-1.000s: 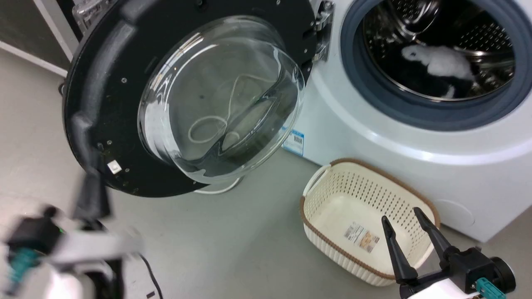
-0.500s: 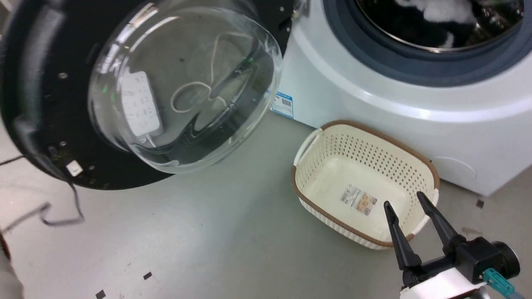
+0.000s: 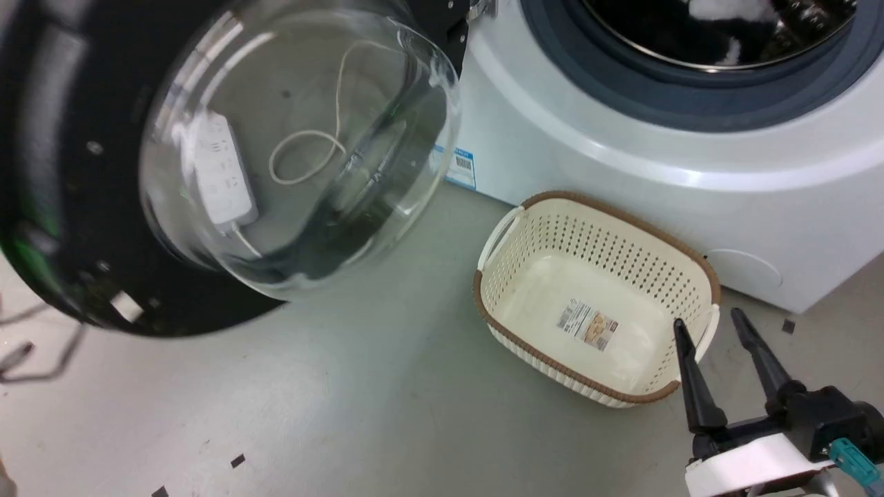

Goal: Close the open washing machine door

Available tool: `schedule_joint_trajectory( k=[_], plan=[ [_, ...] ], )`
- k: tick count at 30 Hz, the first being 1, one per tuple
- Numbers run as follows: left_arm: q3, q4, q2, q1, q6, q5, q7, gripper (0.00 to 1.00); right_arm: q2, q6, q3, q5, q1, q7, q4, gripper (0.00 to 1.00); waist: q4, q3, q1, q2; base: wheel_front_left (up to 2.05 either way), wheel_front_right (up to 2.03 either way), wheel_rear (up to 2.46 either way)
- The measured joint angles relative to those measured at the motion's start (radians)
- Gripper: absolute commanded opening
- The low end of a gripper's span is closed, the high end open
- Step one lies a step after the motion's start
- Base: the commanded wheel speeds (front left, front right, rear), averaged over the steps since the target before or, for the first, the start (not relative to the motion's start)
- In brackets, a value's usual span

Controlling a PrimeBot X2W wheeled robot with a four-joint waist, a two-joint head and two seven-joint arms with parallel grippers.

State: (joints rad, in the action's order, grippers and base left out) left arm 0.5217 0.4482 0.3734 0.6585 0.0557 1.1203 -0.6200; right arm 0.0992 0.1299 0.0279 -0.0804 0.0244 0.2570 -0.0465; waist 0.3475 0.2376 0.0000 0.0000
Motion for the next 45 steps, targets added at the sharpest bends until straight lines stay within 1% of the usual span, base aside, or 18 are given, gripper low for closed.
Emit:
schedule_joint_trajectory(
  k=[2,4,7,9,12,16,18,20,21,23,26,29,33,39,45],
  plan=[
    [-0.012,-0.021,-0.009,-0.035,-0.017,0.021,-0.052,0.0,-0.006,0.0,-0.002,0.0,0.0,0.0,-0.006,1.0,-0.001,-0.014,0.0,0.0001,0.0,0.0,0.0],
    [-0.029,-0.051,-0.033,-0.077,-0.033,0.047,-0.112,0.0,-0.012,0.0,-0.006,0.001,0.0,0.0,-0.009,1.0,-0.003,-0.031,0.0,0.0,0.0,0.0,0.0],
    [-0.06,-0.114,-0.084,-0.151,-0.051,0.085,-0.196,0.0,-0.021,0.0,-0.02,0.002,-0.001,0.0,-0.015,1.0,-0.005,-0.059,0.0,0.0,0.0,0.0,0.0],
    [-0.079,-0.171,-0.126,-0.202,-0.055,0.111,-0.242,0.0,-0.028,0.0,-0.032,0.003,-0.004,0.0,-0.018,1.0,-0.007,-0.083,0.0,0.0,0.0,0.0,0.0],
    [-0.094,-0.251,-0.199,-0.275,-0.039,0.166,-0.3,0.0,-0.037,0.0,-0.057,0.003,-0.011,0.0,-0.023,1.0,-0.012,-0.12,0.0,0.0,0.0,0.0,0.0],
    [-0.145,-0.355,-0.275,-0.393,-0.022,0.202,-0.361,0.0,-0.042,0.0,-0.071,0.003,-0.022,0.0,-0.033,1.0,-0.029,-0.168,-0.0001,0.0,0.0,0.0,0.0],
    [-0.178,-0.404,-0.3,-0.454,-0.009,0.225,-0.368,0.0,-0.045,0.0,-0.079,0.003,-0.024,0.0,-0.033,1.0,-0.048,-0.184,-0.0002,0.0,0.0,0.0,0.0],
    [-0.221,-0.445,-0.308,-0.507,-0.004,0.239,-0.357,0.0,-0.046,0.0,-0.083,0.002,-0.025,0.0,-0.032,1.0,-0.075,-0.193,-0.0002,0.0001,0.0,0.0,0.0],
    [-0.242,-0.456,-0.312,-0.527,0.003,0.259,-0.346,0.0,-0.046,0.0,-0.088,0.0,-0.024,0.0,-0.032,1.0,-0.089,-0.196,-0.0001,0.0001,0.0,0.0,0.0],
    [-0.301,-0.464,-0.316,-0.564,0.03,0.339,-0.286,0.0,-0.046,0.0,-0.092,-0.01,-0.025,0.0,-0.03,1.0,-0.121,-0.199,-0.0002,0.0,0.0,0.0,0.0],
    [-0.42,-0.474,-0.316,-0.613,0.029,0.425,-0.177,0.0,-0.047,0.0,-0.1,-0.017,-0.024,0.0,-0.028,1.0,-0.176,-0.193,-0.0001,0.0,0.0,0.0,0.0],
    [-0.534,-0.47,-0.319,-0.628,0.005,0.479,-0.083,0.0,-0.047,0.0,-0.11,-0.014,-0.024,0.0,-0.024,1.0,-0.236,-0.178,0.0,0.0,0.0,0.0,0.0],
    [-0.647,-0.44,-0.323,-0.61,-0.035,0.521,0.021,0.0,-0.048,0.0,-0.126,-0.014,-0.021,0.0,-0.019,1.0,-0.32,-0.147,0.0,0.0001,0.0,0.0,0.0],
    [-0.748,-0.356,-0.321,-0.476,-0.076,0.566,0.178,0.0,-0.048,0.0,-0.132,-0.027,0.006,0.0,-0.016,1.0,-0.45,-0.088,0.0001,0.0001,0.0,0.0,0.0],
    [-0.822,-0.23,-0.323,-0.276,-0.103,0.627,0.343,0.0,-0.048,0.0,-0.124,-0.06,0.023,0.0,-0.02,1.0,-0.564,-0.028,0.0002,0.0001,0.0,0.0,0.0]
  ],
)
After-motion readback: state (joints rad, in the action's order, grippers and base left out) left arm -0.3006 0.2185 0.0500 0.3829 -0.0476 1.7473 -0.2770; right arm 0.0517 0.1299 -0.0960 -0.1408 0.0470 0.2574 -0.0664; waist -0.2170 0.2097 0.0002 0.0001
